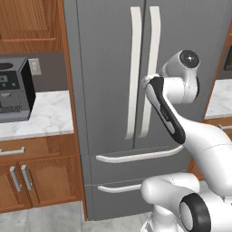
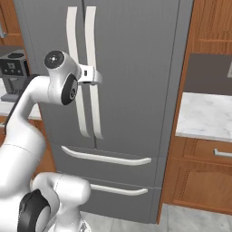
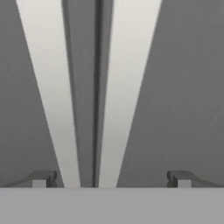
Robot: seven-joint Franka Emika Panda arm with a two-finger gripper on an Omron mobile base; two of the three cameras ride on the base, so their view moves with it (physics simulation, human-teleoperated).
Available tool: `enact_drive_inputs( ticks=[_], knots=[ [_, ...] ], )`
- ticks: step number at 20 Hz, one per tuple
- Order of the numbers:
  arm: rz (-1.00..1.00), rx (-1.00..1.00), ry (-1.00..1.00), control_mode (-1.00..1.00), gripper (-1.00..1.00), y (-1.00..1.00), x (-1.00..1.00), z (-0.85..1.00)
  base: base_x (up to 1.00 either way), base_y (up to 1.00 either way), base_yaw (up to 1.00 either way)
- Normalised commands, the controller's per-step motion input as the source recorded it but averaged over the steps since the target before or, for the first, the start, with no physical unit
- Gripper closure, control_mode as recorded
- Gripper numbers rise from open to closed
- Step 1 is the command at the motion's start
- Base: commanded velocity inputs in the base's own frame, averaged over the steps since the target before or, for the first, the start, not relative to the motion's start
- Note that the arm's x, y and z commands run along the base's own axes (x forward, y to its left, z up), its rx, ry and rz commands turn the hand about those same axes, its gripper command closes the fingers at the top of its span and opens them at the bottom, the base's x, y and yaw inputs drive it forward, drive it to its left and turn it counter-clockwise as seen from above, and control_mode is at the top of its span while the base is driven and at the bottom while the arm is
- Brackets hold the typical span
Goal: Gather the lime and eggplant from the fridge and place them on a tray on the dining counter. Then gather the steak and fish from the fridge and place them on the other tray.
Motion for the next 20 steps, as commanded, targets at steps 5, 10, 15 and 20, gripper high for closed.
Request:
enact_drive_inputs(
  ticks=[5,10,15,20],
  knots=[
    [-0.01,0.0,-0.01,-1.0,-1.0,0.0,0.31,0.1,0.0,0.0,0.0],
    [0.0,0.0,0.0,-1.0,-1.0,-0.02,0.31,0.06,0.0,0.0,0.0],
    [0.0,0.0,0.0,-1.0,-1.0,-0.03,0.33,0.0,0.0,0.0,0.0],
    [0.0,0.0,0.0,-1.0,-1.0,-0.01,0.33,0.0,0.0,0.0,0.0]
  ],
)
